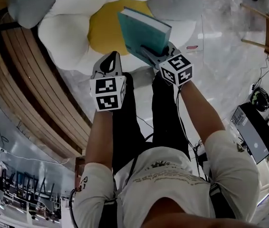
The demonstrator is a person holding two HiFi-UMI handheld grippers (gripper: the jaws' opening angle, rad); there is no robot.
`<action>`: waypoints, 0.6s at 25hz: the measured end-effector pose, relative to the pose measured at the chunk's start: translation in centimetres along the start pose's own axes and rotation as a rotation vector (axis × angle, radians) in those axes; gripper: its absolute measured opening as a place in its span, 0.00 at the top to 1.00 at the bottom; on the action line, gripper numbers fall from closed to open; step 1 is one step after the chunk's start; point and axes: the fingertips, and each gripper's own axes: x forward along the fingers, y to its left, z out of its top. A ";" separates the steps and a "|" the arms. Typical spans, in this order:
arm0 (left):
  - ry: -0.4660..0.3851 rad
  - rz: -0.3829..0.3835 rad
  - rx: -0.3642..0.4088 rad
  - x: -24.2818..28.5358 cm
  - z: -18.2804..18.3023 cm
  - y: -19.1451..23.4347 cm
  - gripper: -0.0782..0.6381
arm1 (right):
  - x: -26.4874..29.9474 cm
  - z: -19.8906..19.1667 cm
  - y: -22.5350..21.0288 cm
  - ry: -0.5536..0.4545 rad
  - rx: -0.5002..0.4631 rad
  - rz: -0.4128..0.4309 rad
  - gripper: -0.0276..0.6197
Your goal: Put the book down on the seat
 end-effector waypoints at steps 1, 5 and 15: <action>0.011 -0.006 -0.008 0.9 -0.8 0.3 0.86 | 1.1 -0.9 -0.4 0.013 0.006 0.013 0.69; 0.046 -0.015 -0.016 3.1 -3.3 1.5 0.86 | 5.1 -3.3 -1.7 0.025 0.185 0.120 0.69; 0.167 -0.032 0.007 2.9 -6.6 2.9 0.86 | 9.7 -10.5 -7.8 -0.138 1.141 0.269 0.69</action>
